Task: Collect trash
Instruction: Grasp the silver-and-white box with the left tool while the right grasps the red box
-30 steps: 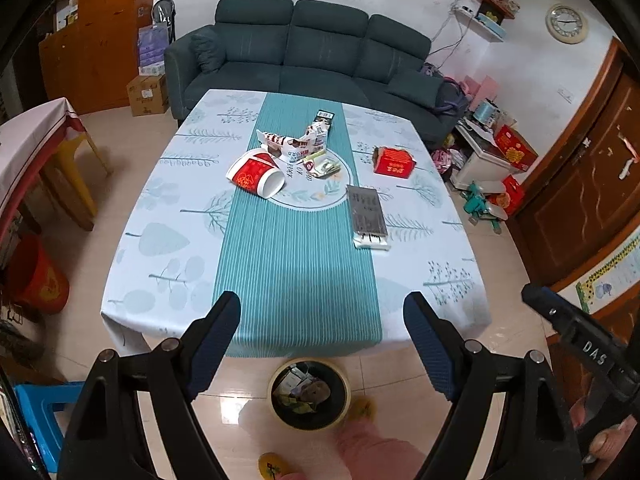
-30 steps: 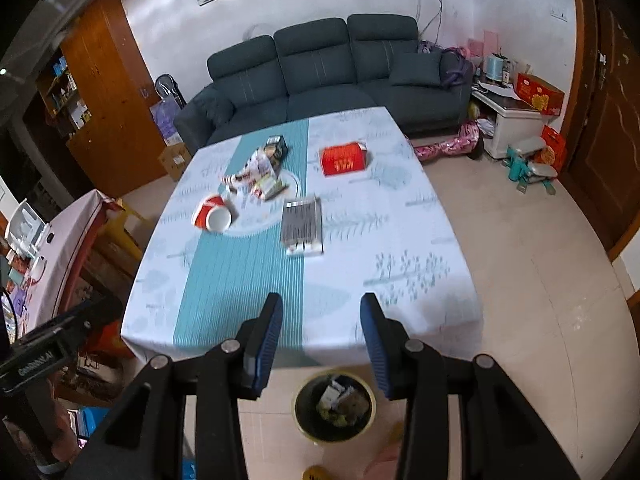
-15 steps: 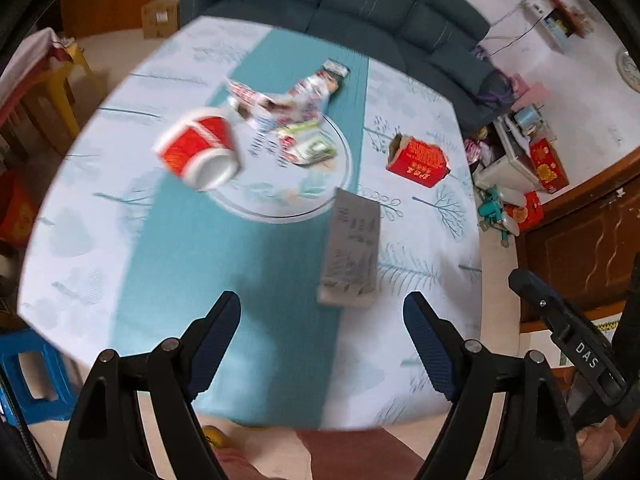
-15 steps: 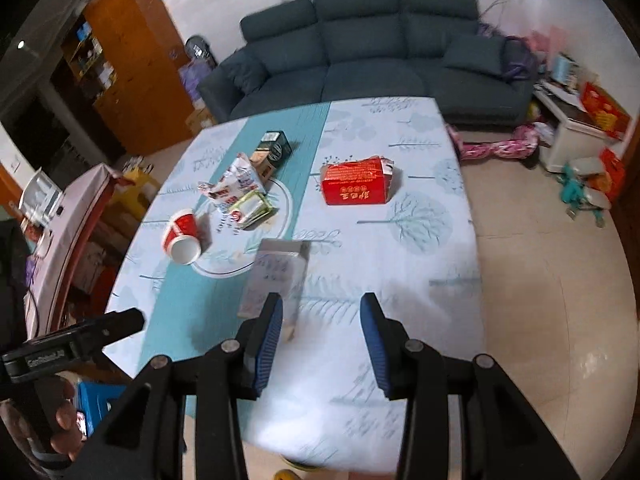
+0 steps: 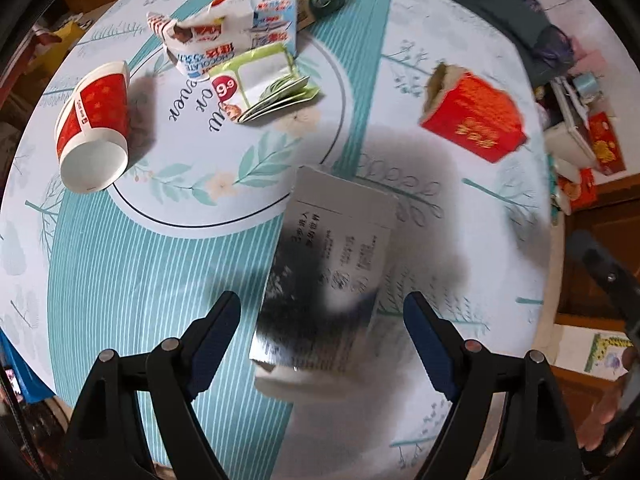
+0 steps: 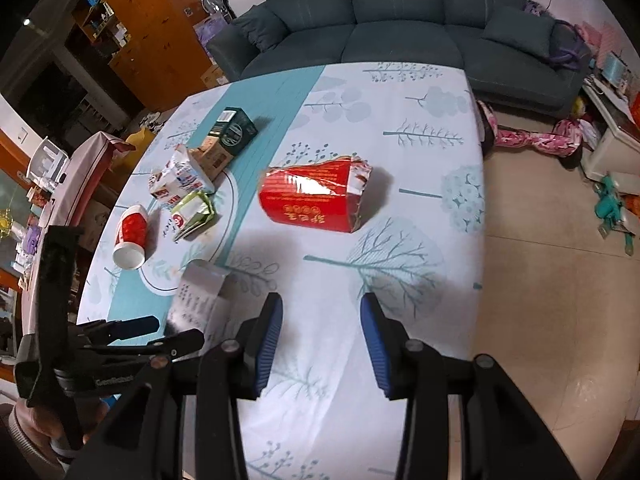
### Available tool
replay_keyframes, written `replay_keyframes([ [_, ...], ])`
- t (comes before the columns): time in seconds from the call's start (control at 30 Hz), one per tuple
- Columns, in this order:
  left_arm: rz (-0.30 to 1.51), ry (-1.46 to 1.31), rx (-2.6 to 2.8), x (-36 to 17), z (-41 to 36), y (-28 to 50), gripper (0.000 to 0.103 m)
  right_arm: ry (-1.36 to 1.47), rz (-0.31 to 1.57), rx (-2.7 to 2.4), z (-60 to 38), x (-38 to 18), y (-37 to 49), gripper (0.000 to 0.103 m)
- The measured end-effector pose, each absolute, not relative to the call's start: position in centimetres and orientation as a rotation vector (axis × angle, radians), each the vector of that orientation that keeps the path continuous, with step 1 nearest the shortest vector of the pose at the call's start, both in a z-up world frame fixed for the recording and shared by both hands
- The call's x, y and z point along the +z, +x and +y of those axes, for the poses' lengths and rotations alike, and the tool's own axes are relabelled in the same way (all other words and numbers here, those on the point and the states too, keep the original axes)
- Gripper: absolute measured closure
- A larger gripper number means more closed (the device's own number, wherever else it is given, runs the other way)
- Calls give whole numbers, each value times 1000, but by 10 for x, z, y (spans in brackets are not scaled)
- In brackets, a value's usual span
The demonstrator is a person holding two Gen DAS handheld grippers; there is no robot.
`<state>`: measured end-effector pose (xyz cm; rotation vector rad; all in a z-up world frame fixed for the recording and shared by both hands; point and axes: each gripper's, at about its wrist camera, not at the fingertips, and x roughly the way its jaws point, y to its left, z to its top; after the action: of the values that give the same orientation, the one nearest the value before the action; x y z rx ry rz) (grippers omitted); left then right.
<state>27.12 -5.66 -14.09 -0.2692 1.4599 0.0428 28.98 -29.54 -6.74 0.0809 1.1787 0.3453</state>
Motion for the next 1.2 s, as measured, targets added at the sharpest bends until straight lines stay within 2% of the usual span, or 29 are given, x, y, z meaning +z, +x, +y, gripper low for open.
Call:
replay_keyframes([
  [0.07,1474,-262,64,-148,-59,275,21,72,1189,365,-296,-72,297,62],
  [0.13,1492,-262,77,-156,-62,277,21,56,1196,383,-295,-75,303,54],
  [0.2,1501,-262,82,-161,-66,279,21,29,1193,402,-294,-76,311,40],
  [0.27,1506,-246,95,-165,-71,282,24,-7,1177,424,-291,-74,319,40],
  [0.33,1485,-200,109,-166,-76,282,36,-46,1157,448,-288,-71,327,40],
  [0.5,1446,-276,97,-160,-74,288,39,-172,1133,514,-272,-70,353,39],
  [0.6,1402,-314,124,-149,-63,292,39,-265,1124,556,-258,-74,367,33],
  [1.07,1351,-410,186,-124,-24,294,39,-680,1123,736,-205,-123,385,32],
  [1.13,1356,-412,186,-124,-22,289,39,-670,1166,742,-205,-130,389,40],
  [1.17,1357,-413,186,-124,-21,288,39,-652,1199,755,-205,-133,391,56],
  [1.2,1359,-414,185,-124,-21,287,39,-629,1227,762,-206,-135,393,55],
])
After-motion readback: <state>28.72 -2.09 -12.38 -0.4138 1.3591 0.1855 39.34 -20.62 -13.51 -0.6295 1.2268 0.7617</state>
